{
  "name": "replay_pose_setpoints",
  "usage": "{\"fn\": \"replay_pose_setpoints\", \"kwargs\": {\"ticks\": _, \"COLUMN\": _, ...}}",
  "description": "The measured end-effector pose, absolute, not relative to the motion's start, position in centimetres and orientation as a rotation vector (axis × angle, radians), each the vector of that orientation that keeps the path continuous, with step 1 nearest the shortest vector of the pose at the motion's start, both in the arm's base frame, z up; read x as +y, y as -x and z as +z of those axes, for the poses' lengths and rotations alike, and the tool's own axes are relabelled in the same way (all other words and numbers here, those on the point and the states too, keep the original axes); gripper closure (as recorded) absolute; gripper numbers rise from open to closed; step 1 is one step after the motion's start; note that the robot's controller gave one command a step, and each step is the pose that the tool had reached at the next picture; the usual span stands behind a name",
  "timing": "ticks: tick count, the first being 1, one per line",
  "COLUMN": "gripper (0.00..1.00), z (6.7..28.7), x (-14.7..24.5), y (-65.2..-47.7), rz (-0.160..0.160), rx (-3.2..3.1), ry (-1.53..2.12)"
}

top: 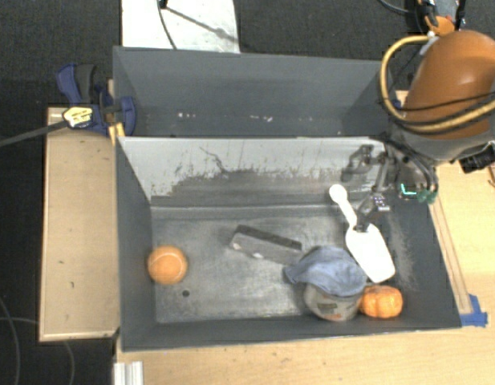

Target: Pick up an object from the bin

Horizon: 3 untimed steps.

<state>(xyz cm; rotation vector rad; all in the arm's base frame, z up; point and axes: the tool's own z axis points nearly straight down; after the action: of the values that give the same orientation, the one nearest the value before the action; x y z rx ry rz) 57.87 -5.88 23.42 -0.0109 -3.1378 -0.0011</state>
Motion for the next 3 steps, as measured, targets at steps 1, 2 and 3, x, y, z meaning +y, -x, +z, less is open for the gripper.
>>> {"fn": "replay_pose_setpoints", "kwargs": {"ticks": 1, "gripper": 0.0, "z": 23.9, "x": -5.9, "y": -58.0, "rz": 0.0, "rx": -3.146, "ry": 0.008}}
{"fn": "replay_pose_setpoints", "kwargs": {"ticks": 2, "gripper": 0.0, "z": 16.7, "x": -5.8, "y": -53.9, "rz": 0.001, "rx": -3.144, "ry": -0.153}}
{"fn": "replay_pose_setpoints", "kwargs": {"ticks": 3, "gripper": 0.0, "z": 16.1, "x": -7.0, "y": -49.4, "rz": 0.0, "rx": -3.112, "ry": -0.445}}
